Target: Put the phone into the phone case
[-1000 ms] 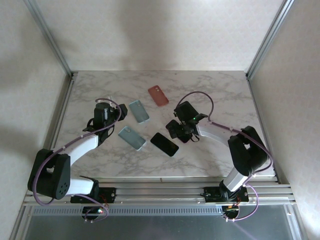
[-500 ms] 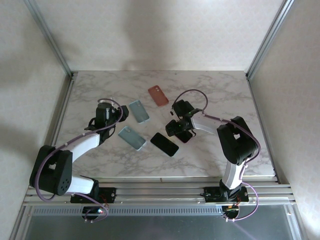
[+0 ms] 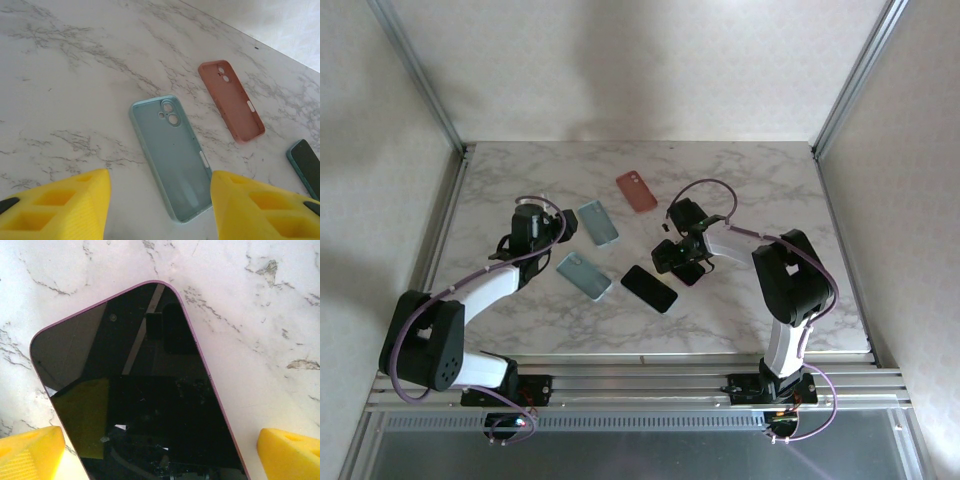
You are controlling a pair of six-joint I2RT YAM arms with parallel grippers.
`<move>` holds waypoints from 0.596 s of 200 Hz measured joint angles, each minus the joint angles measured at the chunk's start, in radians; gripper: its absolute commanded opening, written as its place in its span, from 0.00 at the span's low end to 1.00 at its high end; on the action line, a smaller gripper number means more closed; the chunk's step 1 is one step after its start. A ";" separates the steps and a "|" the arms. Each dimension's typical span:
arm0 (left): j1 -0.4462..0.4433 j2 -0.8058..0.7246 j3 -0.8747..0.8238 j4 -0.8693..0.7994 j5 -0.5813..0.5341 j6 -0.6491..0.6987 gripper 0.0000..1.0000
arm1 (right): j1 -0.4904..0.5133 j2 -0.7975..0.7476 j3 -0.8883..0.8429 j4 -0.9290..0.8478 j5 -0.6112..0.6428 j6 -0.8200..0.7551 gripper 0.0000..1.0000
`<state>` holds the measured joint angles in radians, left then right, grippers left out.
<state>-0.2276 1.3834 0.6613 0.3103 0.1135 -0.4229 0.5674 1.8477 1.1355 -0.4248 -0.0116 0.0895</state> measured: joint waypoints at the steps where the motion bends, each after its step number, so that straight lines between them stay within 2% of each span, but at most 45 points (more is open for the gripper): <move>1: 0.000 0.000 0.000 0.000 0.000 0.000 0.54 | 0.000 0.000 0.000 0.000 -0.001 0.000 0.99; 119: 0.000 0.002 0.001 0.000 0.000 0.000 0.54 | 0.020 -0.012 0.000 -0.054 -0.003 0.019 0.99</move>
<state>-0.2276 1.3849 0.6624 0.3107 0.1135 -0.4229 0.5873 1.8355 1.1351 -0.4789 -0.0151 0.1085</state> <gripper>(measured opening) 0.539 0.990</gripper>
